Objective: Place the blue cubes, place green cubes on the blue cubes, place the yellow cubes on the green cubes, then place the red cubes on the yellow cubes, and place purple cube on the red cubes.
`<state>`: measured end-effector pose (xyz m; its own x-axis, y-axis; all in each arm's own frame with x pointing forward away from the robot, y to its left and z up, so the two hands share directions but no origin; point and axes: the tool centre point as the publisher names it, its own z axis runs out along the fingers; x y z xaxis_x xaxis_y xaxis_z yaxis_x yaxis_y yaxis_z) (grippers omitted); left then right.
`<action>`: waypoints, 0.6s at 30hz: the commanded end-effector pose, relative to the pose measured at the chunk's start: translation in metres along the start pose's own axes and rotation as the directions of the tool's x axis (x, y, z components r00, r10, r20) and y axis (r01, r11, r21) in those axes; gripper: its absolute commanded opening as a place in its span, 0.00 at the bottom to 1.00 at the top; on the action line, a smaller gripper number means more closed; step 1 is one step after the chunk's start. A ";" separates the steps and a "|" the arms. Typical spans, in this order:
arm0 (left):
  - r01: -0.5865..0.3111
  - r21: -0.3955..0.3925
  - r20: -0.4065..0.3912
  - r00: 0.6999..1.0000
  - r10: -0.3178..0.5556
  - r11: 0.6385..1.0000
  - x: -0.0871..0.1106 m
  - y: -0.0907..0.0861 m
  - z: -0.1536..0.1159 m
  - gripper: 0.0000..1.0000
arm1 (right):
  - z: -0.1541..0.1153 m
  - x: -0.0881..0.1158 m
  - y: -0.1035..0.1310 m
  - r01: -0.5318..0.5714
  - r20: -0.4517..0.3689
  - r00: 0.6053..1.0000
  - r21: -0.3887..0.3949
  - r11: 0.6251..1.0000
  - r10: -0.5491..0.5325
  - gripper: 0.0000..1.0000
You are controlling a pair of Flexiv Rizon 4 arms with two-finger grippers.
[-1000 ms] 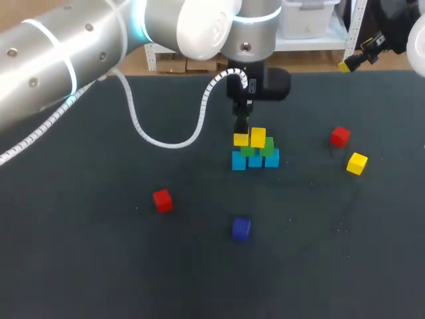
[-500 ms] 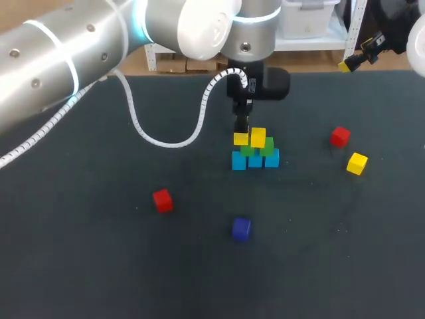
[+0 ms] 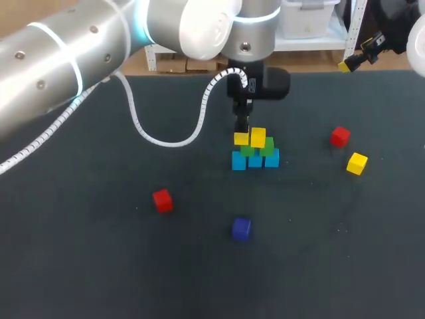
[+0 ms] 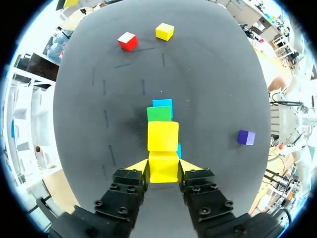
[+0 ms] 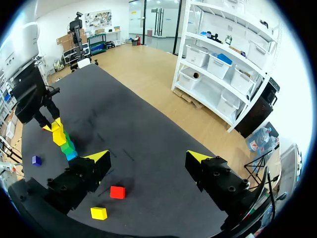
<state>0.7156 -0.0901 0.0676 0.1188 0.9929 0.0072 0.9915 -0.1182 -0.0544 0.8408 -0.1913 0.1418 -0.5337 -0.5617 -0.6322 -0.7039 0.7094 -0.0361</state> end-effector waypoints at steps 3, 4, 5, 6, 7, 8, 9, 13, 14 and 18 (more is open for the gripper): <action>0.001 0.014 -0.008 1.000 -0.001 1.000 -0.003 0.006 -0.002 0.00 | -0.001 0.001 0.001 0.000 0.001 1.000 0.000 1.000 0.000 1.00; -0.001 0.015 -0.009 1.000 0.001 1.000 -0.003 0.006 -0.002 0.00 | -0.001 0.001 0.001 0.000 0.001 1.000 0.000 1.000 0.000 1.00; -0.003 0.015 -0.009 1.000 0.003 1.000 -0.004 0.006 -0.002 0.00 | -0.001 0.001 0.001 0.000 0.001 1.000 0.000 1.000 0.000 1.00; -0.004 0.014 -0.009 1.000 0.004 1.000 -0.005 0.006 -0.002 0.00 | -0.001 0.001 0.001 0.000 0.001 1.000 0.000 1.000 0.000 1.00; -0.006 0.014 -0.010 1.000 0.006 1.000 -0.005 0.006 -0.002 0.00 | -0.001 0.001 0.001 0.000 0.001 1.000 0.000 1.000 0.000 1.00; -0.008 0.015 -0.010 1.000 0.008 1.000 -0.005 0.006 -0.002 0.00 | -0.001 0.001 0.001 0.000 0.001 1.000 0.000 1.000 0.000 1.00; -0.009 0.015 -0.010 1.000 0.009 1.000 -0.005 0.006 -0.002 0.00 | -0.001 0.001 0.001 0.000 0.001 1.000 0.000 1.000 0.000 1.00; -0.009 0.018 -0.010 1.000 0.009 1.000 -0.006 0.005 -0.001 0.00 | -0.001 0.001 0.001 0.000 0.001 1.000 0.000 1.000 0.000 1.00; -0.008 0.019 -0.010 1.000 0.009 1.000 -0.006 0.005 0.000 0.00 | -0.001 0.001 0.001 0.000 0.001 1.000 0.000 1.000 0.000 1.00; -0.006 0.022 -0.010 1.000 0.007 1.000 -0.005 0.004 0.001 0.00 | -0.001 0.001 0.001 0.000 0.001 1.000 0.000 1.000 0.000 1.00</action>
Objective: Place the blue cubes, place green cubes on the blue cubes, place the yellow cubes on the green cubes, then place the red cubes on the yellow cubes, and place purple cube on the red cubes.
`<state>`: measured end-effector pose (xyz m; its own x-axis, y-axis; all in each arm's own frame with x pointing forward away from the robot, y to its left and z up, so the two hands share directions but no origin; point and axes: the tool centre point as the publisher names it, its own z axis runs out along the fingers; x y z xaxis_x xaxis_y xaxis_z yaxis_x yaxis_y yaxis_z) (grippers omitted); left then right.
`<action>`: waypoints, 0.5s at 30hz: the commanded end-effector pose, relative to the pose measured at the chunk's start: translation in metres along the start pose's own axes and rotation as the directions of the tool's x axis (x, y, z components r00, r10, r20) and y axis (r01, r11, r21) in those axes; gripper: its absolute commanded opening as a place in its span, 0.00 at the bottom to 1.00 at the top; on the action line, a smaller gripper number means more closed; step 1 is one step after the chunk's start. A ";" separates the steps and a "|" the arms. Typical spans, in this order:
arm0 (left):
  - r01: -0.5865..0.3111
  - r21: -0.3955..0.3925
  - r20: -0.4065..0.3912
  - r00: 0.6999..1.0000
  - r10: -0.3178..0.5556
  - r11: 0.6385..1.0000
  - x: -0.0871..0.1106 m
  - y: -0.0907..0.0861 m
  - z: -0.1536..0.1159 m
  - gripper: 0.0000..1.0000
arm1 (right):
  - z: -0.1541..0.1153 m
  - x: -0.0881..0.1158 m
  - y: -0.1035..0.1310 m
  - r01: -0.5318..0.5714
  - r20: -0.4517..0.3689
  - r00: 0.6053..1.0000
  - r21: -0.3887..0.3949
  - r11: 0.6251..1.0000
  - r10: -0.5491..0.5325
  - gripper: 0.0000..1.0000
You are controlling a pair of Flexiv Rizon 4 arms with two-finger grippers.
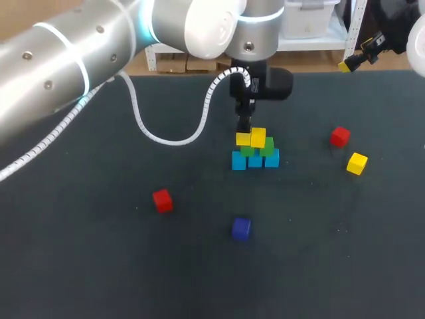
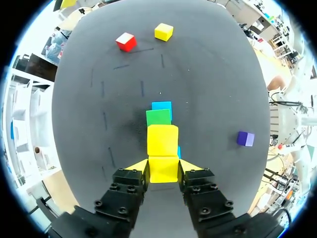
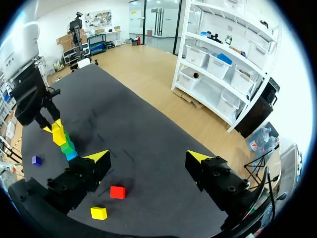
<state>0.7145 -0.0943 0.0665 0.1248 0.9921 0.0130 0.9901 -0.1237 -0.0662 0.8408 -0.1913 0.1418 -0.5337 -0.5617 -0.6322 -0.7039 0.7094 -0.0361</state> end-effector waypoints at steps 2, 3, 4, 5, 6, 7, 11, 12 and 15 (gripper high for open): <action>0.000 0.012 -0.003 1.000 0.000 1.000 -0.001 0.004 0.000 0.00 | -0.001 0.001 0.001 0.000 0.001 1.000 0.000 1.000 0.000 1.00; 0.001 0.012 -0.003 1.000 -0.001 1.000 -0.001 0.004 0.001 0.00 | -0.001 0.001 0.001 0.000 0.001 1.000 0.000 1.000 0.000 1.00; 0.001 0.012 -0.003 1.000 -0.001 1.000 -0.001 0.004 0.001 0.00 | -0.001 0.001 0.001 0.000 0.001 1.000 0.000 1.000 0.000 1.00; 0.001 0.012 -0.003 1.000 0.000 1.000 -0.001 0.004 0.001 0.00 | -0.001 0.001 0.001 0.000 0.001 1.000 0.000 1.000 0.000 1.00; 0.000 0.012 -0.002 1.000 0.000 1.000 -0.001 0.004 0.001 0.00 | -0.001 0.001 0.001 0.000 0.001 1.000 0.000 1.000 0.000 1.00; 0.000 0.012 -0.002 1.000 0.000 1.000 -0.001 0.004 0.001 0.00 | -0.001 0.001 0.001 0.000 0.001 1.000 0.000 1.000 0.000 1.00; -0.002 0.012 -0.003 1.000 0.003 1.000 -0.002 0.005 0.001 0.00 | -0.001 0.001 0.001 0.000 0.001 1.000 0.000 1.000 0.000 1.00; -0.003 0.012 -0.004 1.000 0.003 1.000 -0.002 0.005 0.001 0.00 | -0.001 0.001 0.001 0.000 0.001 1.000 0.000 1.000 0.000 1.00; -0.004 0.013 -0.004 1.000 0.004 1.000 -0.002 0.005 0.001 0.00 | -0.001 0.001 0.001 0.000 0.001 1.000 0.000 1.000 0.000 1.00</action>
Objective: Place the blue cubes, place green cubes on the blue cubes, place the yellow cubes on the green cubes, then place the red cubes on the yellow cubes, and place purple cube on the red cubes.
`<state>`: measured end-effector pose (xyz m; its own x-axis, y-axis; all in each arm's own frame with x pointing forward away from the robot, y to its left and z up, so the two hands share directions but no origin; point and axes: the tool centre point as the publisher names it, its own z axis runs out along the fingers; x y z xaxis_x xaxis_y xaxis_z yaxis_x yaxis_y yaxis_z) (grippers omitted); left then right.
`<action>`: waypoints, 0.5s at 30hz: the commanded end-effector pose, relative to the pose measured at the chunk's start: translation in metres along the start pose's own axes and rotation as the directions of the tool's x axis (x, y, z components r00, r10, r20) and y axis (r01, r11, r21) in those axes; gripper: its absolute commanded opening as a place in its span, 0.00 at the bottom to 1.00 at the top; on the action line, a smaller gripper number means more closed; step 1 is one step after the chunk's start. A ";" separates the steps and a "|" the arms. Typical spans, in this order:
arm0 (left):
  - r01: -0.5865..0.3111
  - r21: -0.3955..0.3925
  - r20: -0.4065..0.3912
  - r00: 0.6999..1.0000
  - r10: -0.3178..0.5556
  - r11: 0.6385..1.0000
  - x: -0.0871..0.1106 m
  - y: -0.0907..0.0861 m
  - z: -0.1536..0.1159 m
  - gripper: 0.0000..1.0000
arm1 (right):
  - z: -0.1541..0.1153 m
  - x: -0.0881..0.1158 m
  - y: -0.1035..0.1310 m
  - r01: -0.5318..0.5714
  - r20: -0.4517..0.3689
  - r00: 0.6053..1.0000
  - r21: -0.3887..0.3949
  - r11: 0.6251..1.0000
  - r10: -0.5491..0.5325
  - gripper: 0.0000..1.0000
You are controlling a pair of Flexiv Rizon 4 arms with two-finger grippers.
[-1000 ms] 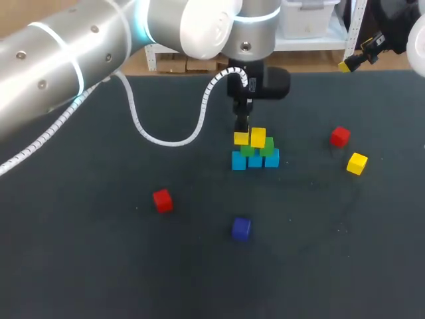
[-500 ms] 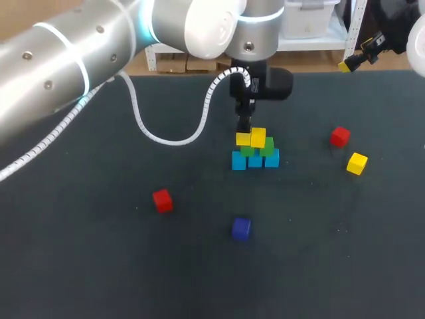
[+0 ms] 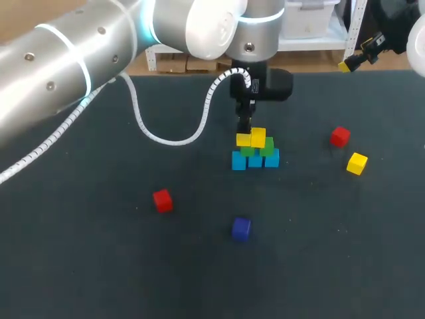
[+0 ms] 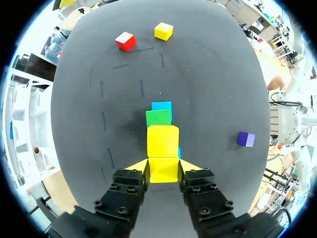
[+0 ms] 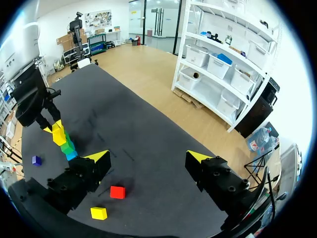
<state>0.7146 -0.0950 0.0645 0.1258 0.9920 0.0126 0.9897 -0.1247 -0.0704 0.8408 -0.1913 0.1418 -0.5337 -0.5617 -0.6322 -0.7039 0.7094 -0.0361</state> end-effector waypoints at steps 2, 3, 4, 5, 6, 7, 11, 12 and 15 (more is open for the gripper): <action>-0.004 0.008 -0.005 1.000 0.004 1.000 -0.001 0.005 0.000 0.20 | -0.001 0.001 0.001 0.000 0.001 1.000 0.000 1.000 0.000 1.00; -0.005 0.008 -0.005 1.000 0.005 1.000 -0.001 0.005 0.000 0.31 | -0.001 0.001 0.001 0.000 0.001 1.000 0.000 1.000 0.000 1.00; -0.004 0.008 -0.005 1.000 0.004 1.000 -0.001 0.004 0.000 0.34 | -0.001 0.001 0.001 0.000 0.001 1.000 0.000 1.000 0.000 1.00; -0.004 0.008 -0.005 1.000 0.004 1.000 -0.001 0.004 0.000 0.42 | -0.001 0.001 0.001 0.000 0.001 1.000 0.000 1.000 0.000 1.00; -0.003 0.009 -0.005 1.000 0.003 1.000 -0.001 0.004 0.000 0.50 | -0.001 0.001 0.001 0.000 0.001 1.000 0.000 1.000 0.000 1.00; -0.003 0.010 -0.005 1.000 0.003 1.000 -0.001 0.004 0.001 0.86 | -0.001 0.001 0.001 0.000 0.001 1.000 0.000 1.000 0.000 1.00; -0.003 0.011 0.000 1.000 0.003 1.000 0.000 0.002 0.001 1.00 | -0.001 0.001 0.001 0.000 0.001 1.000 0.000 1.000 0.000 1.00; -0.005 0.010 0.001 1.000 0.005 1.000 0.000 0.002 0.001 1.00 | -0.001 0.001 0.001 0.000 0.001 1.000 0.000 1.000 0.000 1.00; -0.003 0.008 0.003 1.000 0.003 1.000 0.001 0.001 0.000 1.00 | -0.001 0.001 0.001 0.000 0.001 1.000 0.000 1.000 0.000 1.00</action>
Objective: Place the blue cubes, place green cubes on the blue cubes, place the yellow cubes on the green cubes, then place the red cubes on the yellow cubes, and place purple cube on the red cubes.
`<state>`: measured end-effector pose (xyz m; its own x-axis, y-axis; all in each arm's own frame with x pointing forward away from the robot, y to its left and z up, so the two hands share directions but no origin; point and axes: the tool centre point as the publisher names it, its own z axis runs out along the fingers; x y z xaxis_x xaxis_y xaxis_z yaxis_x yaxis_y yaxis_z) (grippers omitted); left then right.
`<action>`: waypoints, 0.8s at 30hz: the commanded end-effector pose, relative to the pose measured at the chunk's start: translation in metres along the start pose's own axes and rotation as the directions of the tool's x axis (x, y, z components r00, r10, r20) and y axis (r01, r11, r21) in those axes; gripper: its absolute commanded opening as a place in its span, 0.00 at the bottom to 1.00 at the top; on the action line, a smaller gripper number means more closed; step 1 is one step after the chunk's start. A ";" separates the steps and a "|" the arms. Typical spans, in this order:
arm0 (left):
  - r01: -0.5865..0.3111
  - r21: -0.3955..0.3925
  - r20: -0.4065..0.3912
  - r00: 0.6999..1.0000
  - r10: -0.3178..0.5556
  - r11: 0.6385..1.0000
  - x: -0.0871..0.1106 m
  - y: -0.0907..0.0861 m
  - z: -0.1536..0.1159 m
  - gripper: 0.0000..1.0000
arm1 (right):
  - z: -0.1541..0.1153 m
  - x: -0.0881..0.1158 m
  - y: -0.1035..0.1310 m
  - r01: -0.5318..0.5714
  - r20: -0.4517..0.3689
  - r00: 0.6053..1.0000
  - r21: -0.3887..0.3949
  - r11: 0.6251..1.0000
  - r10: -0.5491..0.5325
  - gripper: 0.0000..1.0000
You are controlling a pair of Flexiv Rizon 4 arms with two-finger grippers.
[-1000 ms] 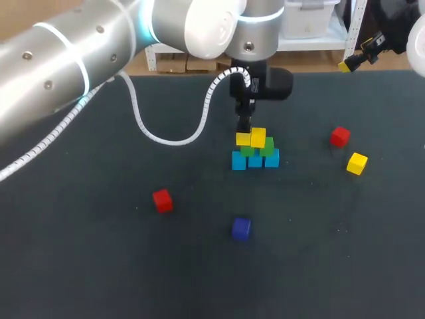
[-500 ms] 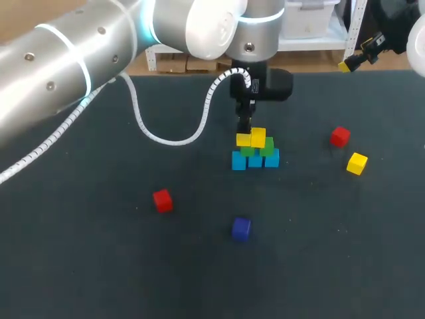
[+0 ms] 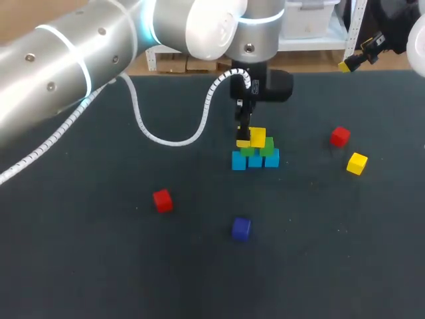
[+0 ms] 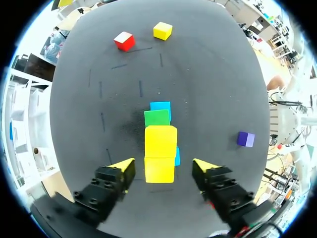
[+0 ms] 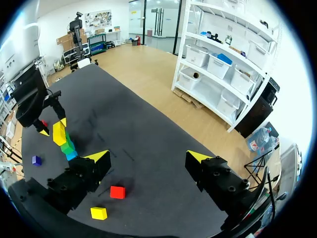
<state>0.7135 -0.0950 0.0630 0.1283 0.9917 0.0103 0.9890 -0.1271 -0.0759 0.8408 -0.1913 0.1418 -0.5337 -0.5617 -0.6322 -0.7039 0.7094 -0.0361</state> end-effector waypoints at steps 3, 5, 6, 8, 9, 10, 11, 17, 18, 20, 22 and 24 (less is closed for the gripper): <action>0.026 -0.009 -0.005 1.000 -0.026 1.000 0.003 -0.001 -0.005 1.00 | -0.001 0.001 0.001 0.000 0.001 1.000 0.000 1.000 0.000 1.00; 0.048 -0.019 -0.020 0.999 -0.049 0.999 0.005 -0.005 -0.008 1.00 | -0.001 0.001 0.001 0.000 0.001 1.000 0.000 1.000 0.000 1.00; 0.052 -0.023 -0.018 0.998 -0.052 0.998 0.006 -0.006 -0.010 1.00 | -0.001 0.001 0.001 0.000 0.001 1.000 0.000 1.000 0.000 1.00; 0.066 -0.037 -0.022 0.998 -0.066 0.997 0.009 -0.010 -0.014 1.00 | -0.001 0.001 0.001 0.000 0.001 1.000 0.000 1.000 0.000 1.00; 0.070 -0.041 -0.017 0.997 -0.071 0.997 0.011 -0.012 -0.016 1.00 | -0.001 0.001 0.001 0.000 0.001 1.000 0.000 1.000 0.000 1.00; 0.073 -0.047 -0.013 0.997 -0.073 0.996 0.014 -0.014 -0.019 1.00 | -0.001 0.001 0.001 0.000 0.001 1.000 0.000 1.000 0.000 1.00; 0.076 -0.053 -0.013 0.997 -0.077 0.996 0.016 -0.016 -0.021 1.00 | -0.001 0.001 0.001 0.000 0.001 1.000 0.000 1.000 0.000 1.00; 0.129 -0.072 0.000 0.992 -0.129 0.989 0.035 -0.028 -0.033 1.00 | -0.001 0.001 0.001 0.000 0.001 1.000 0.000 1.000 0.000 1.00; 0.140 -0.072 -0.003 0.990 -0.140 0.988 0.039 -0.031 -0.034 1.00 | -0.001 0.001 0.001 0.000 0.001 1.000 0.000 1.000 0.000 1.00; 0.177 -0.064 -0.008 0.984 -0.178 0.982 0.049 -0.036 -0.034 1.00 | -0.001 0.001 0.001 0.000 0.001 1.000 0.000 1.000 0.000 1.00; 0.207 -0.065 -0.016 0.978 -0.209 0.976 0.058 -0.041 -0.034 1.00 | -0.001 0.001 0.001 0.000 0.001 1.000 0.000 1.000 0.000 1.00; 0.247 -0.061 -0.030 0.968 -0.249 0.967 0.066 -0.047 -0.033 1.00 | -0.001 0.001 0.001 0.000 0.001 1.000 0.000 1.000 0.000 1.00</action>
<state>0.6909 -0.0390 0.0994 -0.1020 0.9912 0.0850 0.9930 0.1066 -0.0514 0.8408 -0.1912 0.1418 -0.5337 -0.5617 -0.6322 -0.7039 0.7094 -0.0361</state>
